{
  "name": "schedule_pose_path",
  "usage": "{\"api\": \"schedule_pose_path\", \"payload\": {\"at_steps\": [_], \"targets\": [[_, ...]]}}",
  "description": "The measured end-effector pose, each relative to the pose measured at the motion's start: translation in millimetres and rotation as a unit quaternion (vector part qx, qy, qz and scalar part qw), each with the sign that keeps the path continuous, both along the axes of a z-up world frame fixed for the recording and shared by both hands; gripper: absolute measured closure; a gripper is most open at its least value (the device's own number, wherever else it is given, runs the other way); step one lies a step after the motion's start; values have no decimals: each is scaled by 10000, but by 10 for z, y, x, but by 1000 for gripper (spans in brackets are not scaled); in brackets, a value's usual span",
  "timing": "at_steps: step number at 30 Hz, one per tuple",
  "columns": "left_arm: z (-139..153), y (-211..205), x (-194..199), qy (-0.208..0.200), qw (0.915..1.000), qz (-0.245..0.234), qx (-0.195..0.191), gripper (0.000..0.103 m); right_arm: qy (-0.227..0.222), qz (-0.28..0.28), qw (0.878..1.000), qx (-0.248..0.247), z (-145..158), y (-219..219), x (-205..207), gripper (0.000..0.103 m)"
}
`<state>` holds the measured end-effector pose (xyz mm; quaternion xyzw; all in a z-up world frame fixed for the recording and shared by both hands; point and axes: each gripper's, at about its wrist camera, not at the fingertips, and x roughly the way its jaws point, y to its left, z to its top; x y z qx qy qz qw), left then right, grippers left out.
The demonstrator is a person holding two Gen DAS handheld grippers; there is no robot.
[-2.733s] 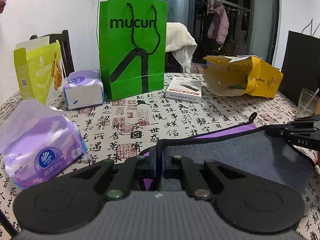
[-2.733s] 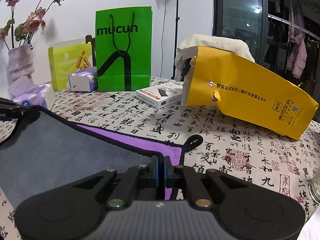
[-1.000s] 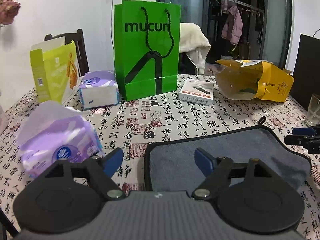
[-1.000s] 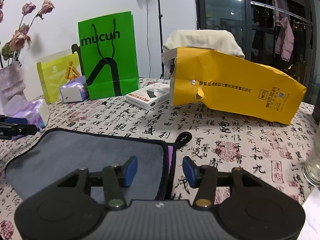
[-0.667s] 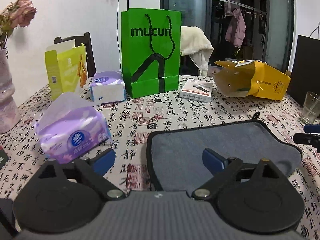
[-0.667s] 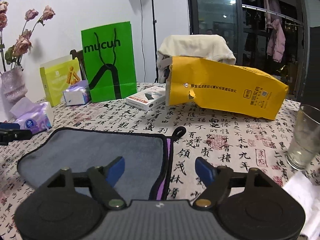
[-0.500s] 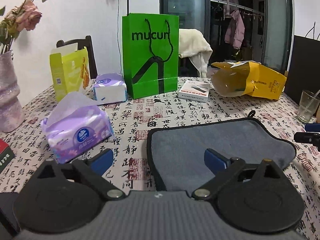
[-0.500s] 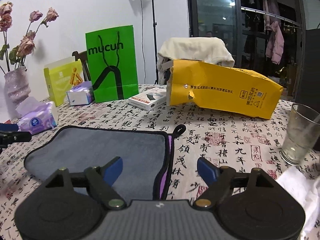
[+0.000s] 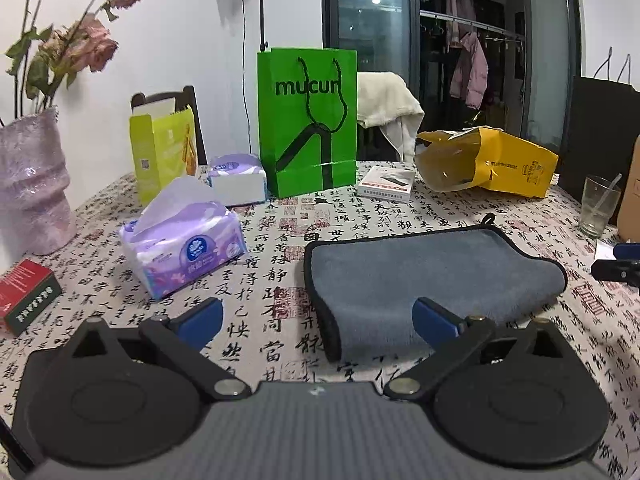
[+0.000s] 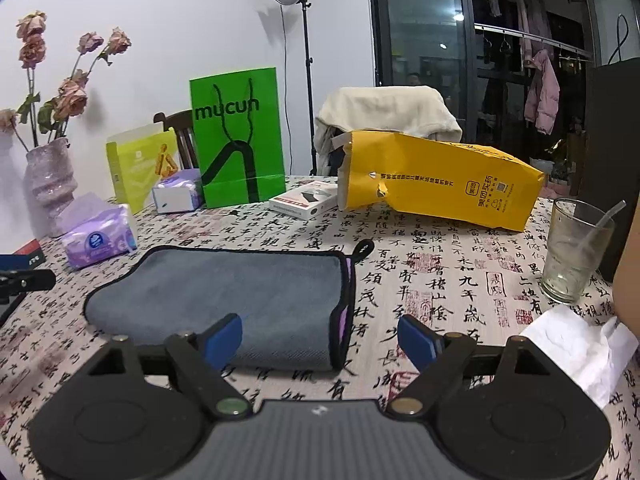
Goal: Fold towel
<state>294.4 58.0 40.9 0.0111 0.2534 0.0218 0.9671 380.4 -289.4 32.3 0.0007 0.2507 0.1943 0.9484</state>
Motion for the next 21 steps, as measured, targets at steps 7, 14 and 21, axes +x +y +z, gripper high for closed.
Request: {"api": "schedule_pose_path", "payload": {"at_steps": [7, 14, 21], "targets": [[-61, 13, -249, -56, 9999, 42, 105, 0, -140, 35, 9999, 28, -21, 46, -270, 15], [-92, 4, -439, -186, 9997, 141, 102, 0, -177, 17, 9998, 72, -92, 47, -478, 15], [-135, -12, -619, -251, 9994, 232, 56, 0, -223, -109, 9995, 193, -112, -14, -681, 14]]}}
